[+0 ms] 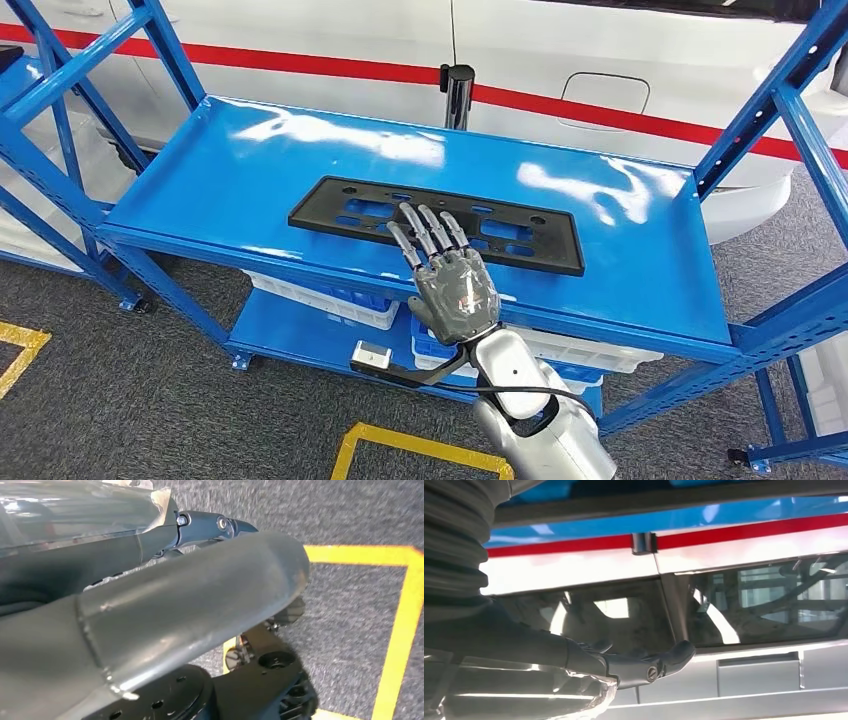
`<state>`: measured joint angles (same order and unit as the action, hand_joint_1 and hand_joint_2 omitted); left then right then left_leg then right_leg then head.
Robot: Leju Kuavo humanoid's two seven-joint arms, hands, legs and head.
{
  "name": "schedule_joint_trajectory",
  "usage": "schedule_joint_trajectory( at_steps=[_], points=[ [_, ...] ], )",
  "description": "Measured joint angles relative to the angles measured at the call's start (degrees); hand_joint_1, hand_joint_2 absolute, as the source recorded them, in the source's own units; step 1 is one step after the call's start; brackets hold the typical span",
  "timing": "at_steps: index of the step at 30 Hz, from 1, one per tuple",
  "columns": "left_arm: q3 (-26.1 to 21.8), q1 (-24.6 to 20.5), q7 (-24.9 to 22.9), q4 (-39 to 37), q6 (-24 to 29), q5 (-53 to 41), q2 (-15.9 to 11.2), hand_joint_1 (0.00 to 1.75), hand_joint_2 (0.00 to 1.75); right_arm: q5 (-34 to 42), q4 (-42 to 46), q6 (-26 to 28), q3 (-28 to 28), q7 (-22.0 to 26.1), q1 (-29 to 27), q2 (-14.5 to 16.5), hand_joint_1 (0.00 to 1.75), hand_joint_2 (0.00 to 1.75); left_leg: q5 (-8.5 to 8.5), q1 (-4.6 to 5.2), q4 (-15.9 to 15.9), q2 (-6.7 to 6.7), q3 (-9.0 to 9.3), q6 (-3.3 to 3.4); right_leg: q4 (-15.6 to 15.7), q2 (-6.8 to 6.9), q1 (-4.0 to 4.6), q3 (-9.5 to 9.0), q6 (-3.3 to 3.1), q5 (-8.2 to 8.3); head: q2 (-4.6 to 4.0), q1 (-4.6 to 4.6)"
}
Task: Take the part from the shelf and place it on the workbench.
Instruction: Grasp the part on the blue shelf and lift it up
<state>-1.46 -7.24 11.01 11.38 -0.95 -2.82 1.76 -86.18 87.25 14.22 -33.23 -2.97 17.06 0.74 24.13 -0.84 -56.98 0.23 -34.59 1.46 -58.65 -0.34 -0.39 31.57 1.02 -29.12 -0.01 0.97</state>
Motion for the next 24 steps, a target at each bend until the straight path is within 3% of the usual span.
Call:
schedule_joint_trajectory(
  at_steps=[1, 3, 5, 6, 7, 9, 11, 13, 14, 17, 24],
  points=[
    [-0.04, 0.01, 0.03, 0.01, 0.10, 0.01, 0.10, 0.00, 0.00, -0.03, -0.50, 0.01, -0.19, 0.00, 0.32, 0.11, 0.00, 1.75, -0.03, -0.11, 0.38, -0.04, 0.44, 0.36, -2.42, 0.07, 0.02, 1.21, -0.04, -0.98, -0.01, -0.07],
    [-0.11, 0.04, 0.08, 0.01, 0.25, 0.04, 0.18, 0.00, 0.00, -0.07, -1.61, 0.01, -0.47, 0.00, 0.74, 0.13, 0.00, 1.75, 0.23, 0.00, 0.50, -0.06, 0.82, 0.86, -9.96, 0.10, -0.12, 5.40, -0.32, -3.42, -0.01, -0.16],
    [-0.16, 0.18, 0.12, 0.01, 0.27, 0.08, 0.24, 0.00, 0.00, -0.07, -2.56, 0.01, -0.70, -0.01, 0.83, 0.07, 0.00, 1.75, 0.53, 0.07, 0.47, 0.08, 1.01, 0.96, -14.92, 0.11, -0.19, 8.99, 0.00, -4.07, 0.00, -0.19],
    [-0.17, 0.25, 0.15, 0.01, 0.26, 0.07, 0.28, 0.00, 0.00, -0.07, -2.92, 0.01, -0.85, -0.03, 0.92, 0.06, 0.00, 1.75, 0.69, 0.07, 0.44, 0.17, 1.16, 0.91, -14.53, 0.11, -0.23, 9.38, 0.43, -3.15, 0.01, -0.19],
    [-0.18, 0.30, 0.19, 0.01, 0.23, 0.02, 0.33, 0.00, 0.00, -0.06, -3.23, 0.00, -1.02, -0.08, 1.08, 0.07, 0.00, 1.75, 0.90, 0.07, 0.42, 0.27, 1.42, 0.79, -11.80, 0.14, -0.30, 8.55, 0.94, -1.43, 0.00, -0.20],
    [-0.18, 0.30, 0.27, 0.01, 0.19, -0.14, 0.42, 0.00, 0.00, 0.01, -3.74, -0.02, -1.34, -0.24, 1.54, 0.08, 0.00, 1.75, 1.44, 0.23, 0.28, 0.42, 1.93, 0.30, -3.94, 0.30, -0.41, 5.31, 1.58, 2.27, 0.00, -0.26],
    [-0.18, 0.28, 0.32, 0.01, 0.14, -0.33, 0.47, 0.00, 0.00, 0.12, -4.20, -0.07, -1.54, -0.44, 1.91, 0.13, 0.00, 1.75, 2.01, 0.47, 0.05, 0.51, 2.19, -0.28, 0.57, 0.38, -0.48, 3.29, 1.03, 4.08, -0.01, -0.20],
    [-0.18, 0.26, 0.30, 0.03, 0.15, -0.66, 0.45, 0.00, 0.00, -0.02, -4.68, -0.22, -1.73, -1.02, 2.21, 0.22, 0.00, 1.75, 2.31, 0.37, 0.10, 0.47, 2.35, -0.68, 1.11, 0.29, -0.44, 3.00, 0.11, 4.31, -0.01, -0.11],
    [-0.18, 0.24, 0.27, 0.04, 0.21, -0.81, 0.44, 0.00, 0.00, -0.19, -4.99, -0.36, -1.91, -1.39, 2.46, 0.31, 0.00, 1.75, 2.26, 0.28, 0.26, 0.41, 2.49, -0.42, 1.27, 0.24, -0.42, 2.86, -0.08, 4.35, -0.01, -0.11],
    [-0.17, 0.15, 0.19, 0.11, 0.80, -1.52, 0.48, 0.00, 0.00, -0.96, -7.27, -0.83, -2.81, -2.60, 3.70, 1.05, 0.00, 1.75, 2.16, 0.21, 0.64, 0.09, 2.98, 0.70, 1.61, 0.08, -0.39, 2.52, -0.24, 4.43, -0.01, 0.00],
    [-0.18, -0.07, 0.20, 0.42, 2.18, -3.02, 0.65, 0.00, 0.00, -1.81, -14.23, -1.15, -4.39, -4.28, 7.13, 3.89, 0.00, 1.75, 2.15, 0.06, 1.20, -0.08, 3.32, 0.58, 1.60, -0.07, -0.07, 2.48, -0.49, 4.28, 0.00, 0.04]
  ],
)
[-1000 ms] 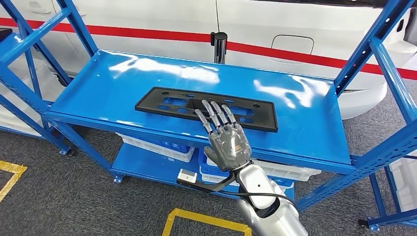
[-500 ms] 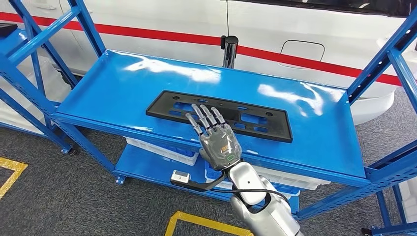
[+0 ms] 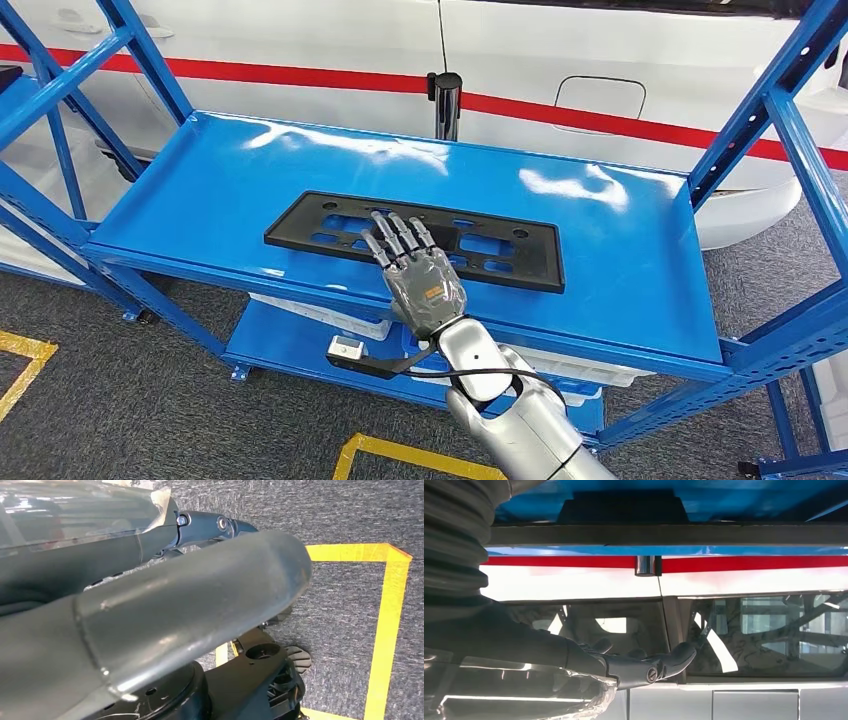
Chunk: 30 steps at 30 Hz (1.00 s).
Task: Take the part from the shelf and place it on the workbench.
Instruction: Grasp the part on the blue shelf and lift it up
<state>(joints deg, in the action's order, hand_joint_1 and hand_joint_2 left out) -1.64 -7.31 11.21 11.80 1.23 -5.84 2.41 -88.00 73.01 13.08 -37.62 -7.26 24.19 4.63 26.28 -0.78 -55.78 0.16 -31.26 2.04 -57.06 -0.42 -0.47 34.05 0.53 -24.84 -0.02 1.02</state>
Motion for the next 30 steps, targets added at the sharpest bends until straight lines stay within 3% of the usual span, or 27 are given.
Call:
schedule_joint_trajectory(
  at_steps=[6, 18, 24, 30],
  points=[
    [0.01, -0.09, 0.00, 0.03, 0.06, -0.41, 0.27, 0.00, 0.00, 0.00, -4.65, -0.73, -0.48, -0.78, 3.22, 2.27, 0.00, 1.75, -0.08, -0.21, 0.08, 0.00, 0.00, -1.84, -0.04, 0.03, 0.25, -0.01, -0.33, 0.04, 0.01, -0.04],
    [0.02, -0.17, -0.11, 0.04, 0.02, -1.62, 0.37, 0.00, 0.00, 0.34, -11.59, -0.75, -0.97, -3.04, 7.44, 4.83, 0.00, 1.75, -0.06, 0.28, -0.08, -0.01, -0.02, -1.89, -0.03, 0.03, -0.26, -0.09, -0.29, 0.06, 0.01, -0.04],
    [0.02, -0.45, -0.47, 0.07, -0.05, -2.46, 0.43, 0.00, 0.00, 1.06, -21.73, -1.03, -1.07, -7.36, 13.36, 7.65, 0.00, 1.75, -0.06, 0.28, -0.13, 0.00, -0.02, -1.89, -0.03, 0.03, -0.26, -0.09, -0.28, 0.07, 0.00, -0.03],
    [0.01, -0.51, -0.85, 0.07, -0.05, -3.48, 0.55, 0.00, 0.00, -0.25, -32.18, -3.23, -0.72, -14.73, 19.26, 9.55, 0.00, 1.75, -0.06, 0.28, -0.14, 0.01, -0.01, -1.88, -0.03, 0.03, -0.25, -0.09, -0.27, 0.08, 0.00, -0.05]
  ],
)
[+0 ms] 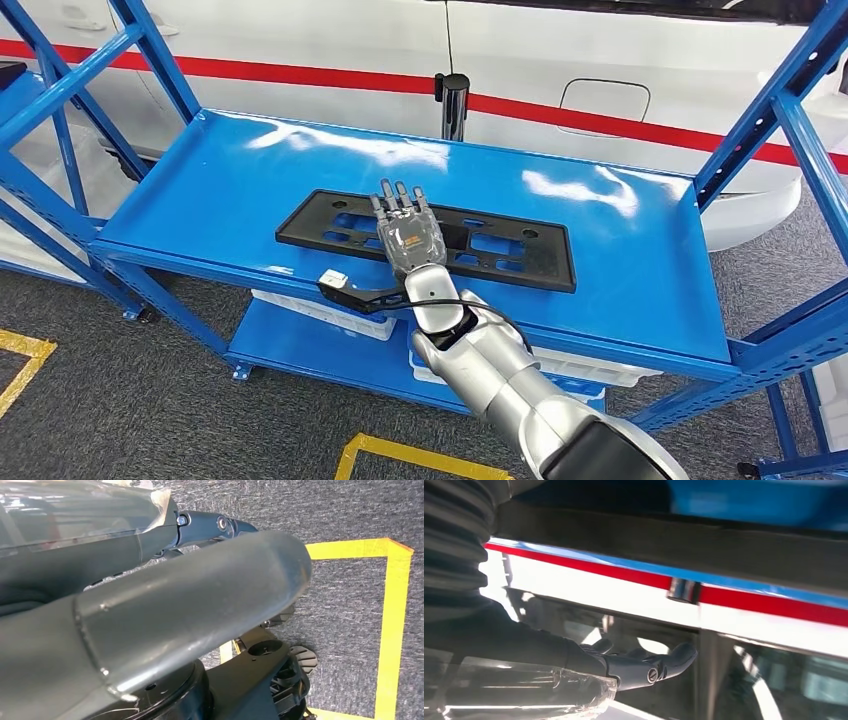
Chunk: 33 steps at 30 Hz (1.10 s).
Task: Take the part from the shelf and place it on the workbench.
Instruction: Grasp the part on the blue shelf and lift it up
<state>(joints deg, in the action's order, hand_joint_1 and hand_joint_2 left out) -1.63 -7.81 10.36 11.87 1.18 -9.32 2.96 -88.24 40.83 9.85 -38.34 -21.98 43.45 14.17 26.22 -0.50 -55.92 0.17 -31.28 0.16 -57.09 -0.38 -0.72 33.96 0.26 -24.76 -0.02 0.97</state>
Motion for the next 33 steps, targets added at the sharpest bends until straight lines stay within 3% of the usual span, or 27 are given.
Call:
schedule_joint_trajectory(
  at_steps=[14, 24, 25, 28, 29, 33],
  points=[
    [-0.05, -0.05, -0.42, 0.00, 0.70, -1.14, 0.35, 0.00, 0.00, -1.66, -7.54, -7.92, 1.46, -8.64, 3.98, 1.24, 0.00, 1.75, 0.03, 0.01, 0.00, -0.01, 0.17, 0.02, 0.01, 0.00, 0.00, -0.18, 0.00, 0.00, 0.01, 0.00],
    [-0.13, -0.05, -0.40, 0.00, 0.78, -1.48, 0.41, 0.00, 0.00, -1.68, -7.54, -8.83, 1.25, -9.12, 4.05, 1.23, 0.00, 1.75, 0.03, 0.00, -0.01, -0.01, 0.29, 0.03, 0.01, 0.00, 0.00, -0.29, 0.00, 0.00, 0.01, 0.02],
    [-0.14, -0.05, -0.39, 0.00, 0.80, -1.50, 0.43, 0.00, 0.00, -1.68, -7.54, -9.00, 1.25, -9.12, 4.05, 1.23, 0.17, 1.75, 0.03, 0.00, -0.01, -0.01, 0.30, 0.03, 0.01, 0.00, 0.00, -0.29, 0.00, 0.00, 0.00, 0.02],
    [-0.23, -0.05, -0.31, 0.00, 1.05, -1.58, 0.45, 0.00, 0.00, -1.69, -7.38, -10.36, 1.04, -9.07, 4.00, 1.23, 1.38, 1.75, 0.03, 0.01, -0.01, -0.01, 0.31, 0.03, 0.01, 0.00, 0.00, -0.31, 0.00, 0.00, 0.00, 0.00],
    [-0.27, -0.04, -0.23, 0.00, 1.16, -1.59, 0.45, 0.00, 0.00, -1.70, -7.30, -10.84, 0.89, -8.98, 3.90, 1.22, 1.65, 1.75, 0.03, 0.01, -0.01, -0.01, 0.31, 0.03, 0.01, 0.00, 0.00, -0.32, 0.00, 0.00, 0.00, 0.00],
    [-0.51, 0.02, 0.39, 0.00, 1.59, -1.57, 0.45, 0.00, 0.00, -1.70, -6.07, -12.31, 0.07, -7.82, 2.93, 1.21, 1.75, 1.75, 0.03, 0.01, -0.01, -0.02, 0.30, 0.03, 0.01, 0.00, 0.00, -0.32, 0.00, 0.00, 0.00, 0.01]
  ],
)
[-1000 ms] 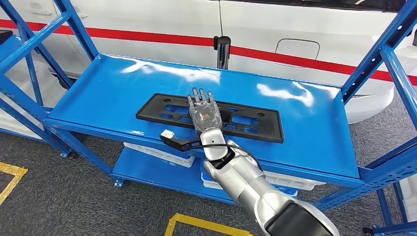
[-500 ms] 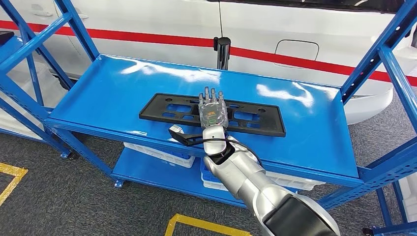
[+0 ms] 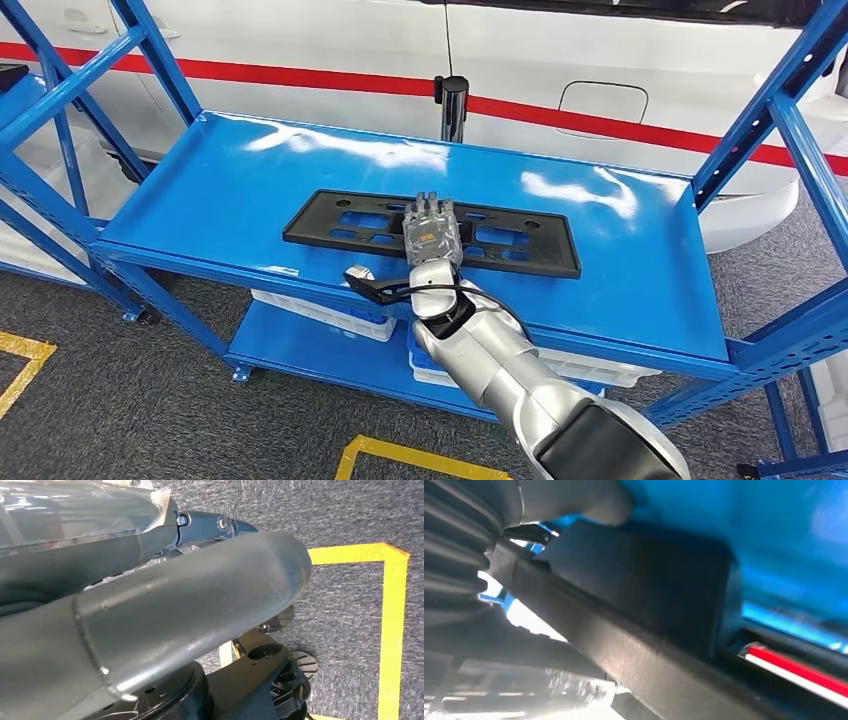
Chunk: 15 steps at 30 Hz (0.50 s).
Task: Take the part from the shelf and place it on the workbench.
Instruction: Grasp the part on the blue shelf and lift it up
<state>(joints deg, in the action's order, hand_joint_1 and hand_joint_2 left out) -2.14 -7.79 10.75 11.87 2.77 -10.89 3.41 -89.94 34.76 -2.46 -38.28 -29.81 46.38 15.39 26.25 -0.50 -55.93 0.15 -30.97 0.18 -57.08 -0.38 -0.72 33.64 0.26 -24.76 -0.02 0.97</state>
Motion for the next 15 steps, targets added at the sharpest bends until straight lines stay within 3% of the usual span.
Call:
schedule_joint_trajectory(
  at_steps=[15],
  points=[
    [-1.20, 0.36, 0.94, 0.00, 0.40, -0.78, 0.07, 0.00, 0.00, 0.00, 4.71, 0.38, -0.57, 1.27, -3.28, -0.68, 1.75, 1.75, 0.01, 0.00, 0.00, 0.01, -0.10, 0.00, 0.00, 0.00, 0.00, 0.09, 0.00, 0.00, 0.00, 0.00]
  ],
)
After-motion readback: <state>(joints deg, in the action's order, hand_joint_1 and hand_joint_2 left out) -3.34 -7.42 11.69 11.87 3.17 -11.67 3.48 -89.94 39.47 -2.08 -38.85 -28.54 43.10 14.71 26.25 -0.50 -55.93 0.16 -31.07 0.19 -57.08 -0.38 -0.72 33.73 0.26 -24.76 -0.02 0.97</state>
